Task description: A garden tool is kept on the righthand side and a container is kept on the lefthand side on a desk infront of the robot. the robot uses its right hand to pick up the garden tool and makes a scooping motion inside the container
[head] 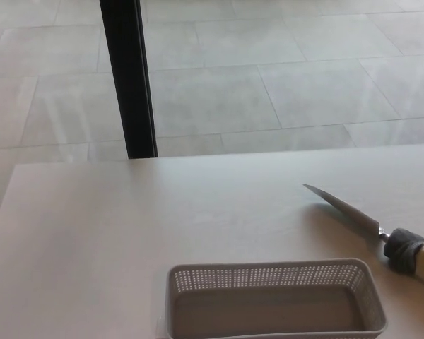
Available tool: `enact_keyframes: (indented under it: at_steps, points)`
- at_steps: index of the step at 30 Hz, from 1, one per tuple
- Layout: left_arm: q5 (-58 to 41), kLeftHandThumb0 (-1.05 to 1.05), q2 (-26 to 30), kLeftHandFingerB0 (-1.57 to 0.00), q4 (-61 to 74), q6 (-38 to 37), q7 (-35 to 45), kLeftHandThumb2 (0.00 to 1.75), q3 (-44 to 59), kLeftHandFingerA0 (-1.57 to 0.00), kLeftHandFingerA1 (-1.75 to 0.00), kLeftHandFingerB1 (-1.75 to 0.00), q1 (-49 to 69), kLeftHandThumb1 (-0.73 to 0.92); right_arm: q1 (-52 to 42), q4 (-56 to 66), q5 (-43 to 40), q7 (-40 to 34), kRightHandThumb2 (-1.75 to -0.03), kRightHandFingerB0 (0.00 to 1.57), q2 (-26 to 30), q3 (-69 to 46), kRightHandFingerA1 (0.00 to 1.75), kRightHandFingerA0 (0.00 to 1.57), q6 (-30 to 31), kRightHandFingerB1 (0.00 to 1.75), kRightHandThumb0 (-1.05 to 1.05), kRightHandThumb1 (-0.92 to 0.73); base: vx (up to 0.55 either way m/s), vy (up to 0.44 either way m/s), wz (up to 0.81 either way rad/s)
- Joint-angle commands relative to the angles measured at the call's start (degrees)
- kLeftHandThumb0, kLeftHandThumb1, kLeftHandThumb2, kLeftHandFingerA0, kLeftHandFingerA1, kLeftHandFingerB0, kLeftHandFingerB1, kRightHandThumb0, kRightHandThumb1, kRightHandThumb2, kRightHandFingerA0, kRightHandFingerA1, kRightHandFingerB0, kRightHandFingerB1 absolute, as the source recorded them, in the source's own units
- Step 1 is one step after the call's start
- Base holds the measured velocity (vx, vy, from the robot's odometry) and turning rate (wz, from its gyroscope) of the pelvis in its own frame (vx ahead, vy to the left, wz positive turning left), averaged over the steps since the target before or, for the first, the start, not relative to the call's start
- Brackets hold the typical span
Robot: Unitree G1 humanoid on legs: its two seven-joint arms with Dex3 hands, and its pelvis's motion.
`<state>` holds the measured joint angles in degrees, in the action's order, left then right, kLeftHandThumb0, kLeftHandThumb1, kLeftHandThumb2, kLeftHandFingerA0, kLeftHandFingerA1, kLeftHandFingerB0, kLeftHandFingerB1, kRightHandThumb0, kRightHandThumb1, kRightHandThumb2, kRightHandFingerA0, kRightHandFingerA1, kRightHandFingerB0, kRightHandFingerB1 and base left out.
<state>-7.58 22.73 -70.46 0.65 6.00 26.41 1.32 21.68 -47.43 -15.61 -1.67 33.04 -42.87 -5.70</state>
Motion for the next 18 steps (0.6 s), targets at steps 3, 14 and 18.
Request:
enact_keyframes:
  at_steps: [3, 14, 18]
  points:
    - [-1.4, -0.38, 1.5, -0.44, 0.3, 1.5, 0.5, 0.59, -0.1, -0.63, -0.70, -0.52, -0.1, 0.65, 2.2, 14.0, 5.2, 4.9, -0.71, 0.00, 2.2, 12.6, 0.41, 0.00, -0.3, 0.34, -1.05, -0.87, 0.00, 0.000, 0.00]
    - [-2.1, -0.38, 1.7, -0.41, -0.3, 2.2, 0.9, 0.60, 0.4, -0.60, -0.71, -0.53, -0.4, 0.67, -6.2, 34.9, 18.6, 12.8, -1.05, 0.13, 8.0, 35.3, 0.16, 0.00, 6.5, 0.17, -0.97, -0.67, 0.00, 0.000, 0.00]
    - [-2.1, -0.38, 1.6, -0.40, -0.1, 2.1, 1.4, 0.59, 0.2, -0.57, -0.70, -0.53, 0.0, 0.67, -8.5, 36.2, 20.6, 12.6, -1.01, 0.06, 9.4, 38.9, 0.24, 0.00, 6.6, 0.29, -0.84, -0.60, 0.00, 0.000, 0.00]
